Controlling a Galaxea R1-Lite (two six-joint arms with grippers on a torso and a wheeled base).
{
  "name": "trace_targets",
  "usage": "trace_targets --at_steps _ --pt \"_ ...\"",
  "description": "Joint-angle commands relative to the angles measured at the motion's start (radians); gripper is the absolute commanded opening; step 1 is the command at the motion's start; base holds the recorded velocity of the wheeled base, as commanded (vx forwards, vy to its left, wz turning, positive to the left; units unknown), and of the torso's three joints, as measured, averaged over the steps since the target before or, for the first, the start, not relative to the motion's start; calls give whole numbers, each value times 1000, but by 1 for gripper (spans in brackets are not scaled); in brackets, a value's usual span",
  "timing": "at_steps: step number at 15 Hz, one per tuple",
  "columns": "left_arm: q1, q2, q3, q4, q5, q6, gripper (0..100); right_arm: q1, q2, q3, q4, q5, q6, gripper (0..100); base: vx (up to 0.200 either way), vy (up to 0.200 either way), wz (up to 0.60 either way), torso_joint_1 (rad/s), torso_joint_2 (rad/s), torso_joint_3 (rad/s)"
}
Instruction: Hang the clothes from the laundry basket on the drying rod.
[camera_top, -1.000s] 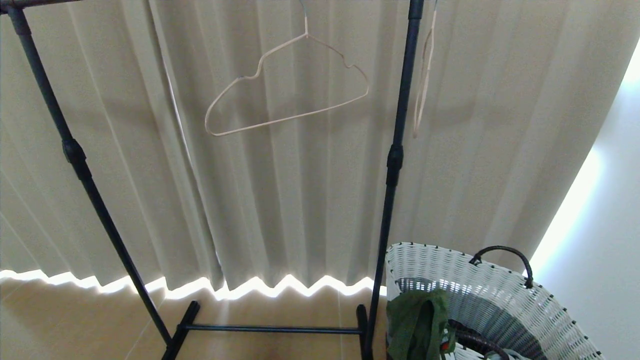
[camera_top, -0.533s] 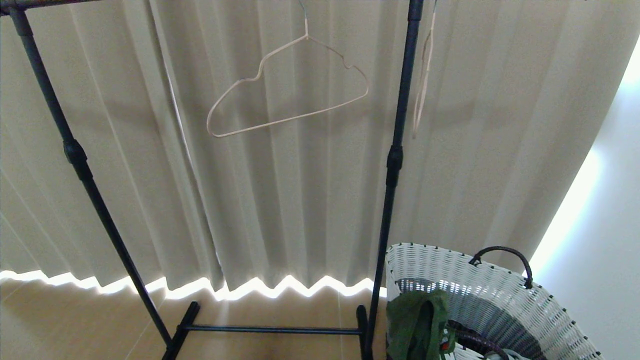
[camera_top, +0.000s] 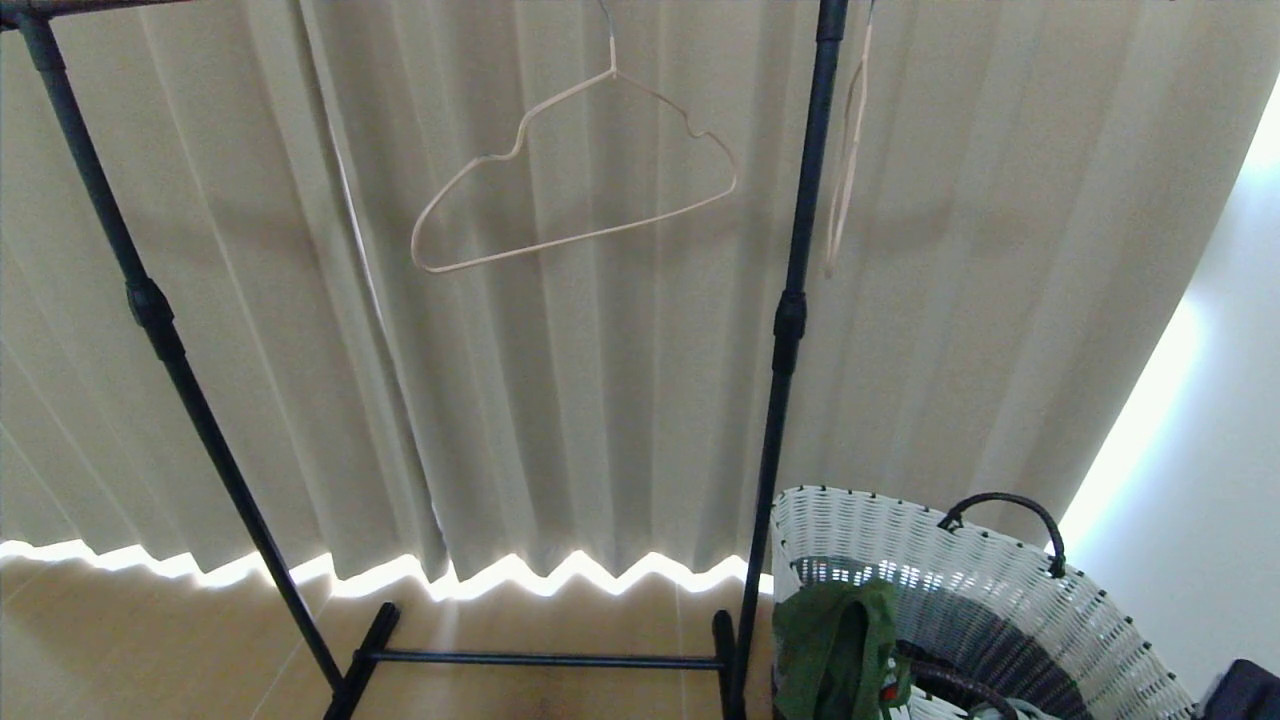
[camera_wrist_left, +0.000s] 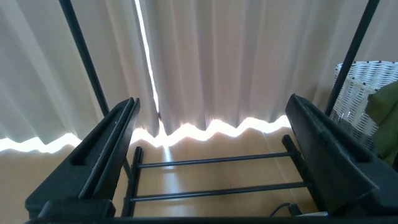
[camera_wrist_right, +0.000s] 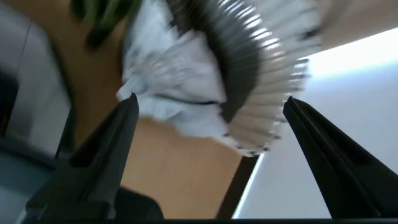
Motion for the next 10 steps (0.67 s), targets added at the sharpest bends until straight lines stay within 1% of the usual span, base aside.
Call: trace_targets --at_steps 1,3,6,8,10 --pt "0 0 0 0 0 0 100 84 303 13 -90 1 -18 100 0 0 0 0 0 0" --pt "0 0 0 1 2 -2 100 113 331 13 -104 -1 -19 100 0 0 0 0 0 0" --pt "0 0 0 1 2 -2 100 108 409 13 -113 -12 -19 100 0 0 0 0 0 0" --pt "0 0 0 1 2 -3 100 84 481 -8 -127 -35 -19 100 0 0 0 0 0 0" --pt "0 0 0 1 2 -3 100 78 544 -5 -193 -73 -19 100 0 0 0 0 0 0"
